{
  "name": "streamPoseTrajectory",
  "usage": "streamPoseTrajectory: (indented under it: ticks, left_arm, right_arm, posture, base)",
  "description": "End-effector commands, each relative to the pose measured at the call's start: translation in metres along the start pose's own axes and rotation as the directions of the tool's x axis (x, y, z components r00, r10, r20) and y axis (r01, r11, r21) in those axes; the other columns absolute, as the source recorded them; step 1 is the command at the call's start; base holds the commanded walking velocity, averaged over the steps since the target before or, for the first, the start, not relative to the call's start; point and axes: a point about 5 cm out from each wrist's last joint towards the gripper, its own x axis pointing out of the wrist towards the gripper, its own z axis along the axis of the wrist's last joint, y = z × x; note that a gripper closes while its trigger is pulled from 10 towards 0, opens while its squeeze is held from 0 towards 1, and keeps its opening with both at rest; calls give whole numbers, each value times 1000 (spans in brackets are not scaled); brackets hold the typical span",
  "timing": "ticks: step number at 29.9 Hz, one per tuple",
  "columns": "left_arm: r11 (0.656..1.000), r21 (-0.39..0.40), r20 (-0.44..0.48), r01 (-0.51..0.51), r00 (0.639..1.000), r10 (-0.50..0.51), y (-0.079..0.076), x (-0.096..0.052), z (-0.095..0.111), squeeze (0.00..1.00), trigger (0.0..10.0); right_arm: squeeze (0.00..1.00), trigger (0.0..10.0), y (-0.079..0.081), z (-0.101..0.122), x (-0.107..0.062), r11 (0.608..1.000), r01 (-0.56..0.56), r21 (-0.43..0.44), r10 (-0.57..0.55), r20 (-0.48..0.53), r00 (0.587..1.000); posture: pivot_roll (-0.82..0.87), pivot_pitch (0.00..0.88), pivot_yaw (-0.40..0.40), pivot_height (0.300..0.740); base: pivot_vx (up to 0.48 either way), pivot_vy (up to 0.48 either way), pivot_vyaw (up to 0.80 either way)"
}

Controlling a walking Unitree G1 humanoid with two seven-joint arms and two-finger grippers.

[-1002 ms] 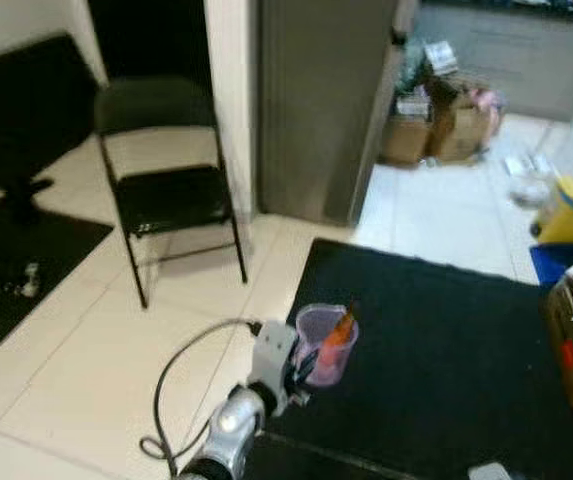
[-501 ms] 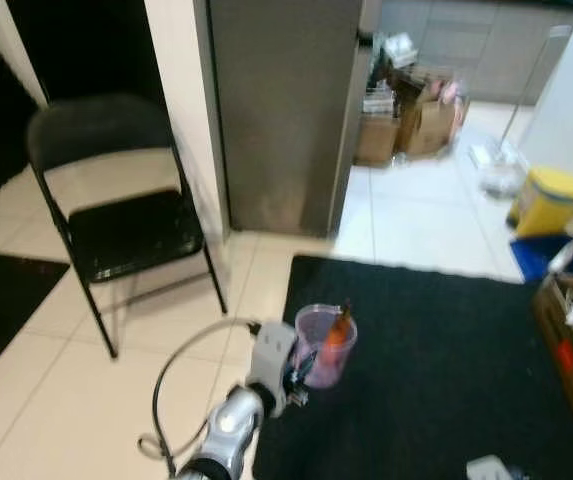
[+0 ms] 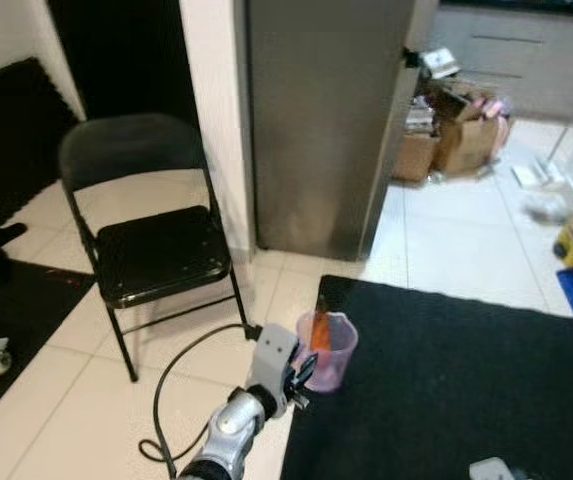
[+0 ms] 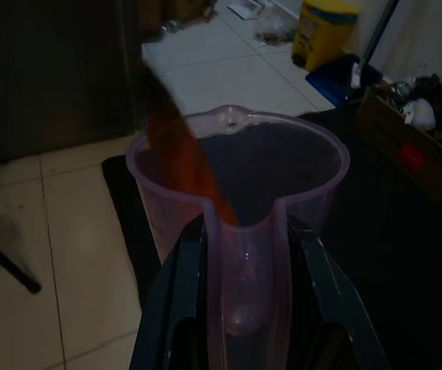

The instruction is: Restocking fridge

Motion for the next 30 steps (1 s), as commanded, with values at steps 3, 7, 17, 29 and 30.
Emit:
streamPoseTrajectory:
  ticks: [3, 7, 17, 29, 30]
  left_arm:
    - [999, 20, 26, 26, 999, -27, -3, 6, 7, 0, 10000]
    - [999, 19, 26, 26, 999, -26, -3, 6, 7, 0, 10000]
    - [999, 19, 27, 28, 999, -28, -4, 6, 7, 0, 10000]
    - [999, 24, 24, 32, 999, -32, -4, 6, 7, 0, 10000]
    - [999, 24, 24, 32, 999, -32, -4, 6, 7, 0, 10000]
  right_arm:
    - [0, 10000, -5, -3, -1, 1000, 11, -6, -11, -10, 1000]
    - [0, 10000, -5, -3, -1, 1000, 11, -5, -11, -11, 1000]
    - [0, 10000, -5, -2, -1, 1000, 18, 3, -18, 5, 1000]
    - [0, 10000, -5, -1, -1, 1000, 14, 6, -14, 10, 1000]
    - [0, 10000, -5, -1, -1, 1000, 14, 6, -14, 10, 1000]
  posture:
    - [-8, 0, -34, 740]
    - [-7, 0, -36, 740]
    - [-8, 0, -34, 740]
    - [-9, 0, -34, 740]
    - [-9, 0, -34, 740]
  base:
    - [347, 0, -775]
    - [348, 0, -773]
    - [347, 0, -519]
    - [347, 0, 0]
    - [349, 0, 0]
